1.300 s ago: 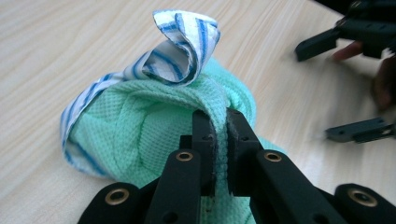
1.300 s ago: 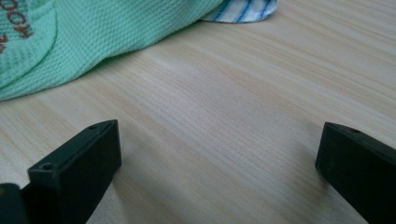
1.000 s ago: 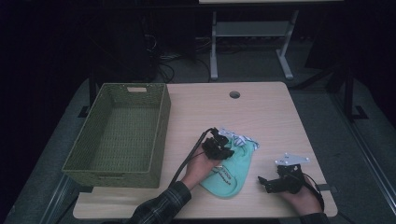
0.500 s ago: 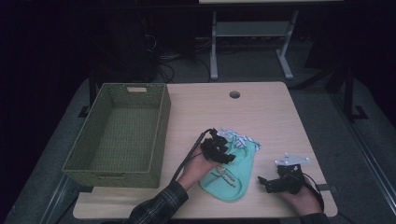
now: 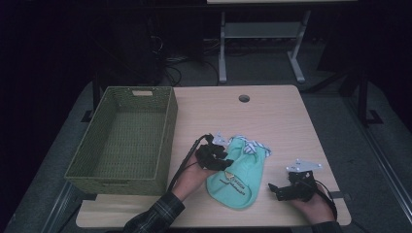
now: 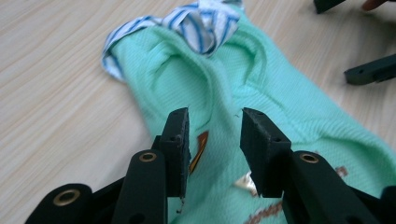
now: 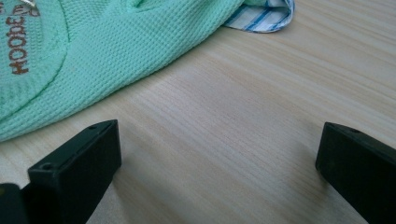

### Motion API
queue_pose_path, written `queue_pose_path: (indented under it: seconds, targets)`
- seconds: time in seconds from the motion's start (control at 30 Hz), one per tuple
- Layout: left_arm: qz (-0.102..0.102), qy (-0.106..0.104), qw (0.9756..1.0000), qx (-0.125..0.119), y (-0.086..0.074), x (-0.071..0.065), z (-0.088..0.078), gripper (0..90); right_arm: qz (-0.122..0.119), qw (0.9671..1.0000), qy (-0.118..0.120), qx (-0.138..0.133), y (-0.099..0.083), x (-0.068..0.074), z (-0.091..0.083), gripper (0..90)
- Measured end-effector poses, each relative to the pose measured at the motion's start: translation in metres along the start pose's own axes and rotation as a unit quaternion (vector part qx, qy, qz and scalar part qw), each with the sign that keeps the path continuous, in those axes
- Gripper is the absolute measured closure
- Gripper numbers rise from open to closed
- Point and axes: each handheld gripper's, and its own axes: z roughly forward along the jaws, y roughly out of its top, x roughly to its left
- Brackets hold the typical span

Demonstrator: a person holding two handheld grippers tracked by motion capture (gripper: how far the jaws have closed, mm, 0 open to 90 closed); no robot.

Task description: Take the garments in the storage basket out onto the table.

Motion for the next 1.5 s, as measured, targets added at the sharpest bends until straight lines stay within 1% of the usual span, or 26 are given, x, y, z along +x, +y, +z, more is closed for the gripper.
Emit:
queue_pose_path:
  seconds: [0.2,0.23,0.3,0.33,0.37,0.47,0.5,0.53,0.63,0.67,0.7,0.73,0.77,0.8,0.87,1.0,1.03,1.1,1.2,1.3,1.43,1.47,1.5]
  targets:
    - [-0.02,0.023,0.9995,0.009,-0.012,0.01,-0.002,61.8,-0.001,1.0,0.002,0.0,0.0,0.0,0.0,0.0]
    - [-0.024,0.024,0.9994,0.008,-0.013,0.011,-0.002,61.8,-0.001,1.0,0.002,0.0,0.0,0.0,0.0,0.0]
    - [-0.026,0.025,0.9993,0.012,-0.016,0.013,-0.003,61.8,-0.003,1.0,0.003,0.0,0.0,-0.001,0.0,0.0]
    - [-0.032,0.027,0.9991,0.01,-0.017,0.013,-0.003,61.8,-0.003,1.0,0.004,0.0,0.0,0.0,-0.001,0.0]
    - [-0.032,0.027,0.999,0.013,-0.018,0.014,-0.003,61.8,-0.003,1.0,0.005,0.0,-0.001,0.0,-0.001,0.0]
    - [-0.044,0.034,0.9983,0.015,-0.022,0.016,-0.003,63.3,-0.003,1.0,0.006,0.002,0.0,0.0,-0.001,0.8]
    - [-0.046,0.034,0.9981,0.02,-0.022,0.017,-0.003,64.2,-0.003,1.0,0.008,0.002,0.0,0.0,-0.002,3.1]
    - [-0.048,0.035,0.998,0.023,-0.023,0.018,-0.002,64.3,-0.008,0.9999,0.009,0.001,0.0,0.0,-0.003,5.6]
    - [-0.05,0.031,0.9979,0.026,-0.025,0.02,-0.002,65.3,-0.007,0.9999,0.011,0.004,0.002,0.0,-0.005,14.4]
    - [-0.054,0.03,0.9977,0.028,-0.026,0.019,-0.001,65.9,-0.009,0.9999,0.012,0.002,0.002,-0.001,-0.006,14.6]
    - [-0.05,0.03,0.9979,0.029,-0.027,0.02,0.0,66.2,-0.005,0.9999,0.01,0.004,0.004,0.0,-0.007,14.9]
    - [-0.053,0.029,0.9976,0.033,-0.027,0.02,0.001,66.6,-0.004,1.0,0.006,0.001,0.006,0.0,-0.007,16.6]
    - [-0.055,0.029,0.9975,0.033,-0.028,0.019,0.002,67.2,-0.008,1.0,0.004,-0.002,0.009,-0.001,-0.009,19.2]
    - [-0.053,0.028,0.9975,0.039,-0.029,0.02,0.003,67.5,-0.009,0.9999,0.004,-0.003,0.011,-0.002,-0.01,20.2]
    - [-0.053,0.026,0.9973,0.043,-0.03,0.021,0.005,67.5,-0.01,0.9999,0.002,-0.01,0.015,-0.002,-0.012,23.1]
    - [-0.051,0.023,0.997,0.054,-0.031,0.02,0.009,69.5,-0.01,0.9998,0.008,-0.016,0.025,-0.004,-0.012,29.3]
    - [-0.05,0.022,0.9968,0.059,-0.032,0.019,0.011,70.3,-0.01,0.9998,0.01,-0.017,0.028,-0.004,-0.011,31.0]
    - [-0.051,0.024,0.9969,0.054,-0.032,0.018,0.012,72.2,-0.012,0.9996,0.016,-0.022,0.035,-0.005,-0.01,37.8]
    - [-0.05,0.023,0.9969,0.056,-0.032,0.018,0.012,74.4,-0.014,0.9991,0.024,-0.03,0.044,-0.007,-0.008,42.3]
    - [-0.047,0.022,0.997,0.058,-0.032,0.018,0.012,77.1,-0.016,0.9991,0.024,-0.033,0.054,-0.011,-0.003,47.1]
    - [-0.043,0.023,0.9972,0.057,-0.031,0.016,0.012,79.2,-0.013,0.9991,0.023,-0.035,0.064,-0.017,0.003,50.4]
    - [-0.042,0.023,0.9972,0.057,-0.031,0.016,0.012,79.7,-0.011,0.999,0.023,-0.037,0.066,-0.019,0.005,51.0]
    - [-0.042,0.021,0.9972,0.058,-0.031,0.017,0.012,80.3,-0.009,0.9988,0.025,-0.041,0.068,-0.02,0.008,53.5]
